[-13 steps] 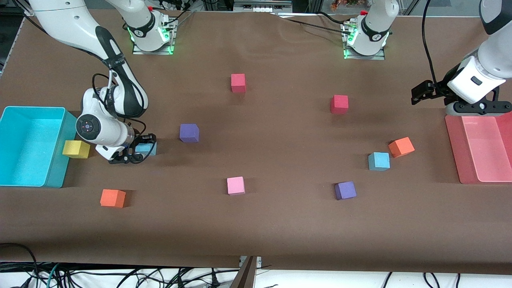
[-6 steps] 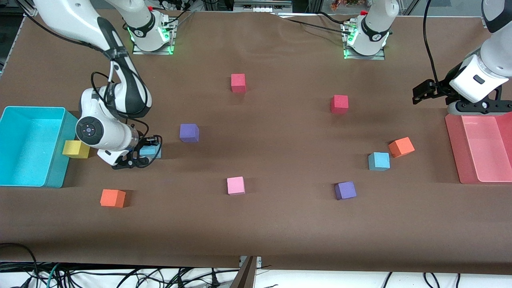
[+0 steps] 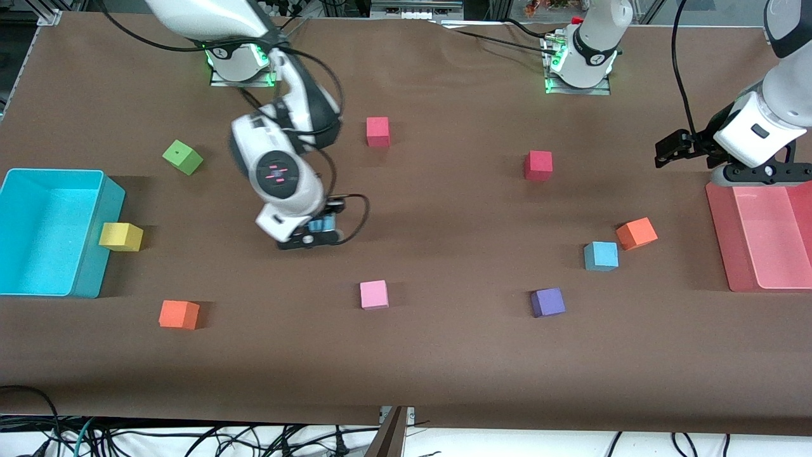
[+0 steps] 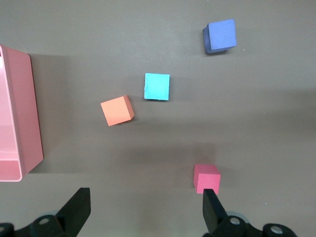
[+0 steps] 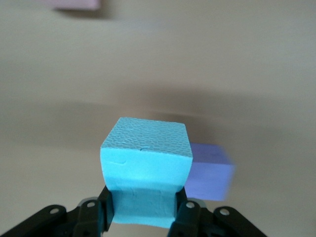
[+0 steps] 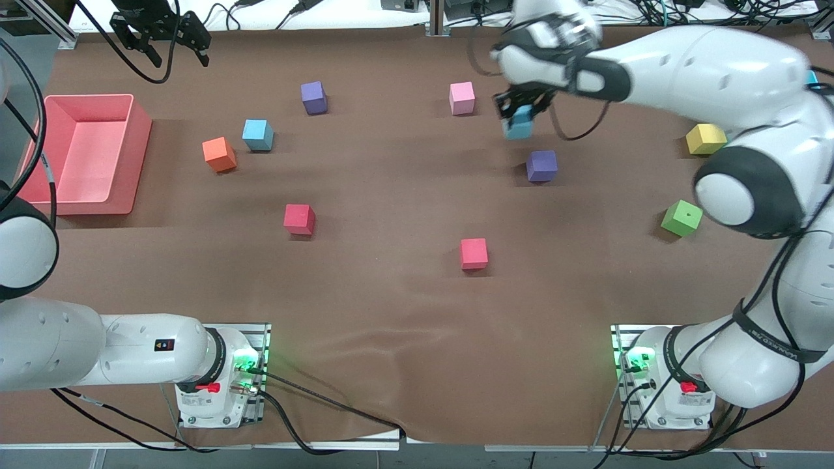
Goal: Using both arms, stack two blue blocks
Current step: 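Carry the cyan cube toward the table middle while the left gripper reaches out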
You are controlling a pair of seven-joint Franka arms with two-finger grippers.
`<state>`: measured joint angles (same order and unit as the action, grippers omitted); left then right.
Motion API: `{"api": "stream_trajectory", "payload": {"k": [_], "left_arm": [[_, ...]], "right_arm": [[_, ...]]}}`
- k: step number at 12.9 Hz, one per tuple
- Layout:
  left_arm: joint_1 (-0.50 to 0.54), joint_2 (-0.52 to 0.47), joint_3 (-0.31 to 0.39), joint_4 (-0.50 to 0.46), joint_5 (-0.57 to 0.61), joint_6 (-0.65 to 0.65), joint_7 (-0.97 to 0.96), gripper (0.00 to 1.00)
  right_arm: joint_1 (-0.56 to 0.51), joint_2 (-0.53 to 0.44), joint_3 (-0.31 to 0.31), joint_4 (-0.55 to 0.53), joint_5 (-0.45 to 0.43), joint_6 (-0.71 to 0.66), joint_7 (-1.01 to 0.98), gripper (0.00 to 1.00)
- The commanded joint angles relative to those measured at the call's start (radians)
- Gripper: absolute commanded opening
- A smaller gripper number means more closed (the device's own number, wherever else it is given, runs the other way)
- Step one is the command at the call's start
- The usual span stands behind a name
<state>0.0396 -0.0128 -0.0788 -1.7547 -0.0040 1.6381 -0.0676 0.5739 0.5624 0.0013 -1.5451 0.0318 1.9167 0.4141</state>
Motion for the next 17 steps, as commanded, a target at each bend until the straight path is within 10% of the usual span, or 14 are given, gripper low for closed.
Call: {"api": "stream_trajectory", "payload": {"k": [1, 12, 13, 14, 17], "left_arm": [[0.011, 0.025, 0.002, -0.002, -0.001, 0.029, -0.003, 1.0], [0.022, 0.145, 0.011, -0.076, 0.016, 0.265, 0.012, 1.0], [0.022, 0.145, 0.011, -0.113, 0.016, 0.322, 0.011, 1.0], [0.022, 0.154, 0.011, -0.135, 0.016, 0.365, 0.012, 1.0], [0.023, 0.215, 0.01, -0.158, 0.016, 0.492, 0.053, 1.0]], "right_arm": [[0.09, 0.134, -0.011, 0.152, 0.013, -0.036, 0.107, 0.0], [0.215, 0.316, 0.019, 0.306, 0.143, 0.074, 0.226, 0.04], [0.215, 0.318, 0.019, 0.306, 0.142, 0.076, 0.226, 0.29], [0.216, 0.318, 0.017, 0.306, 0.132, 0.079, 0.23, 0.77], [0.218, 0.317, 0.017, 0.306, 0.132, 0.107, 0.221, 1.0]]}}
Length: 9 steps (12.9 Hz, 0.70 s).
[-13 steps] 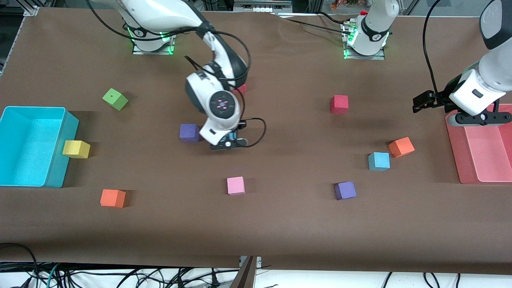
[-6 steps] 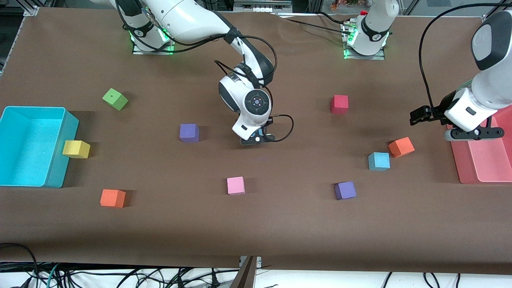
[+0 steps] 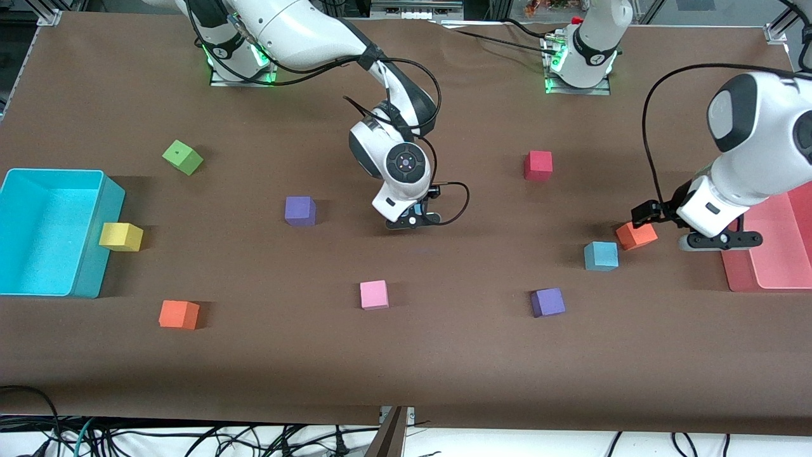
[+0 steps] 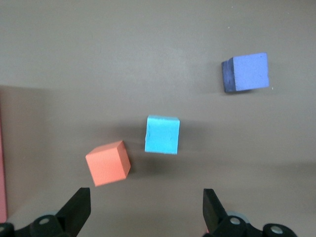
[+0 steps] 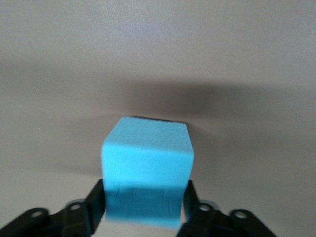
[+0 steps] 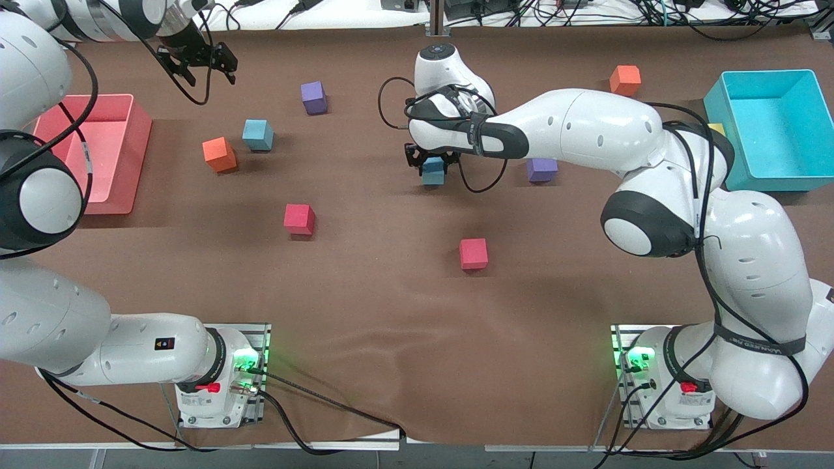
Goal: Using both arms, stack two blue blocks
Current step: 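Set the cube down with the right gripper while the left gripper grasps another cube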
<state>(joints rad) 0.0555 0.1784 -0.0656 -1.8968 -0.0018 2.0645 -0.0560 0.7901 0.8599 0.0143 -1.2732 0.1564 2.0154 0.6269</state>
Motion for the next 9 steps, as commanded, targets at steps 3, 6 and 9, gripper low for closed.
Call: {"api": "stream_trajectory", "payload": {"k": [3, 6, 9], "left_arm": [[0.032, 0.13, -0.003, -0.042, 0.003, 0.219, 0.097, 1.0], [0.024, 0.176, -0.003, -0.05, -0.004, 0.282, 0.094, 1.0], [0.014, 0.233, -0.002, -0.051, -0.003, 0.37, 0.097, 1.0]], "right_arm": [[0.0, 0.016, 0.004, 0.035, 0.008, 0.011, -0.001, 1.0], [-0.037, -0.024, 0.001, 0.037, 0.017, -0.016, -0.007, 1.0], [-0.138, -0.087, 0.006, 0.035, 0.032, -0.104, -0.118, 1.0]]}}
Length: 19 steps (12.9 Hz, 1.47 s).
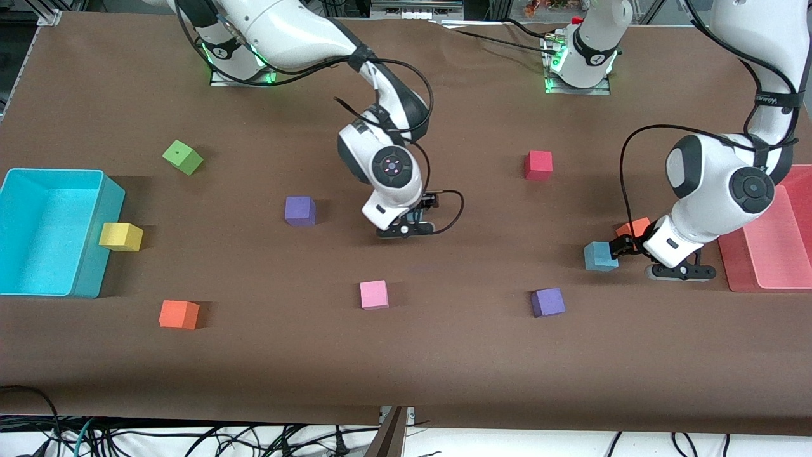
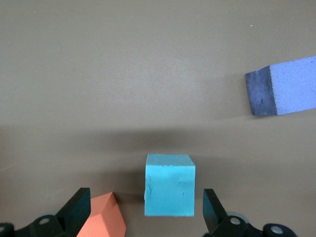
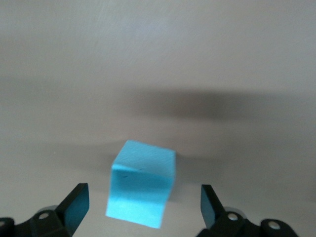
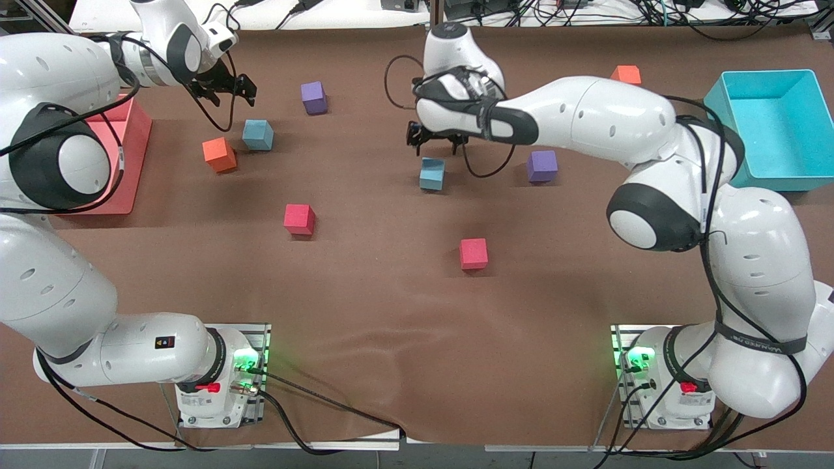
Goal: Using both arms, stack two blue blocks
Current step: 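Set the cube down with the right gripper while the left gripper grasps another cube, then lift the second cyan cube with the left gripper toward the right gripper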
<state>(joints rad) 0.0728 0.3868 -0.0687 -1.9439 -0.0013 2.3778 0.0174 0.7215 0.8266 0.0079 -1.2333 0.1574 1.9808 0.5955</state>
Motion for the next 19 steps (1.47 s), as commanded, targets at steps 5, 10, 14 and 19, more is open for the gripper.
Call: {"api": "stream_trajectory", "payload": {"k": [5, 10, 14, 19], "left_arm": [[-0.027, 0.078, 0.0, -0.023, -0.005, 0.09, 0.024, 1.0], [-0.041, 0.101, 0.001, -0.046, -0.002, 0.141, 0.025, 1.0], [-0.041, 0.11, 0.001, -0.105, 0.001, 0.223, 0.026, 1.0], [-0.041, 0.072, 0.001, -0.115, -0.003, 0.177, 0.024, 0.0]], "right_arm": [[-0.123, -0.153, 0.01, -0.15, 0.073, -0.026, -0.433, 1.0], [-0.113, -0.259, 0.024, -0.443, 0.192, 0.314, -0.811, 1.0], [-0.117, -0.339, 0.101, -0.698, 0.365, 0.628, -1.054, 1.0], [-0.119, -0.334, 0.156, -0.789, 0.526, 0.768, -1.346, 1.0]]}}
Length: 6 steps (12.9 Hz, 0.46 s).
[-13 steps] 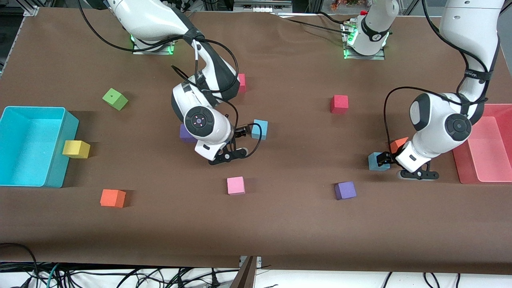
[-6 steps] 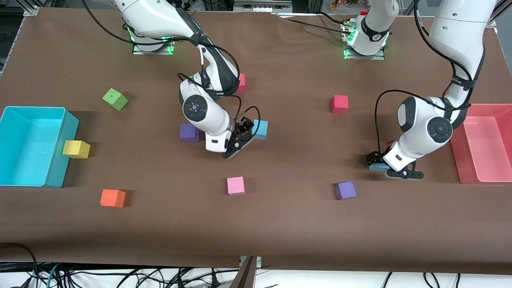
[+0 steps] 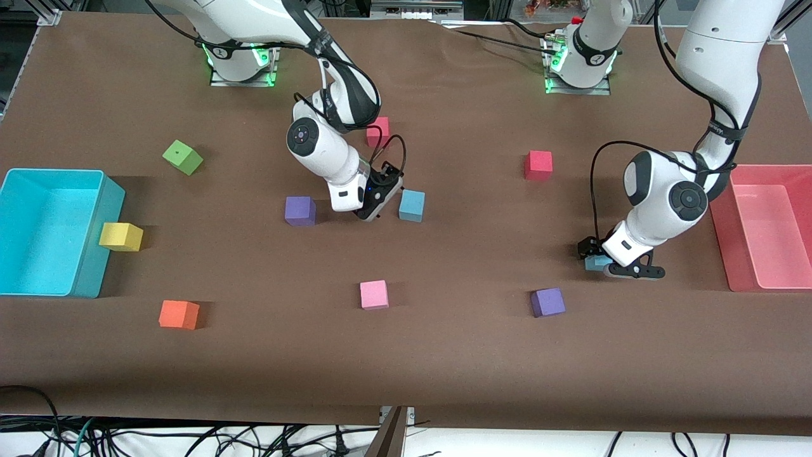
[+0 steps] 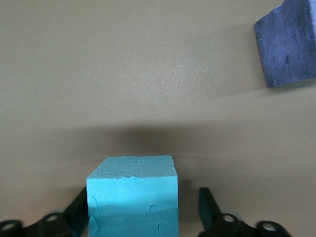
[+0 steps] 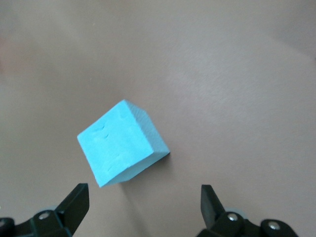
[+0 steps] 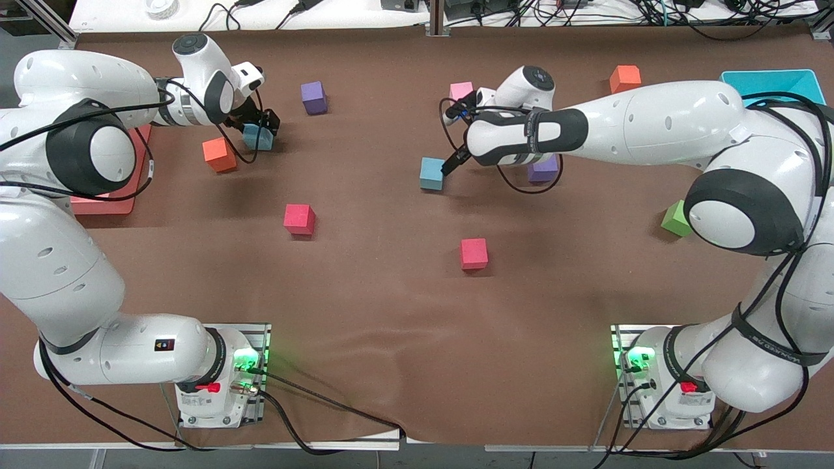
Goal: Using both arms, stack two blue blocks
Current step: 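Lift the second cyan cube with the left gripper toward the right gripper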
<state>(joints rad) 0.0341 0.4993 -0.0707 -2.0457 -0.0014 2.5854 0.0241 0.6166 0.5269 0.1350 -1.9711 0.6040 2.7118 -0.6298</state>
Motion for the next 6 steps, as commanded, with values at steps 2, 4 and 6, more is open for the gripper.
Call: {"api": "stream_trajectory", "payload": {"k": [2, 4, 6], "left_arm": [[0.0, -0.086, 0.002, -0.011, -0.003, -0.074, 0.011, 0.0], [-0.003, -0.161, -0.001, 0.004, -0.006, -0.17, 0.002, 0.0], [-0.013, -0.241, -0.014, 0.027, -0.023, -0.284, -0.018, 0.0]], "right_arm": [[-0.021, -0.027, 0.031, -0.061, 0.226, 0.066, -0.334, 1.0], [-0.029, -0.019, 0.029, -0.057, 0.476, 0.06, -0.623, 1.0], [-0.035, 0.004, 0.031, -0.045, 0.777, 0.048, -0.93, 1.0]]}}
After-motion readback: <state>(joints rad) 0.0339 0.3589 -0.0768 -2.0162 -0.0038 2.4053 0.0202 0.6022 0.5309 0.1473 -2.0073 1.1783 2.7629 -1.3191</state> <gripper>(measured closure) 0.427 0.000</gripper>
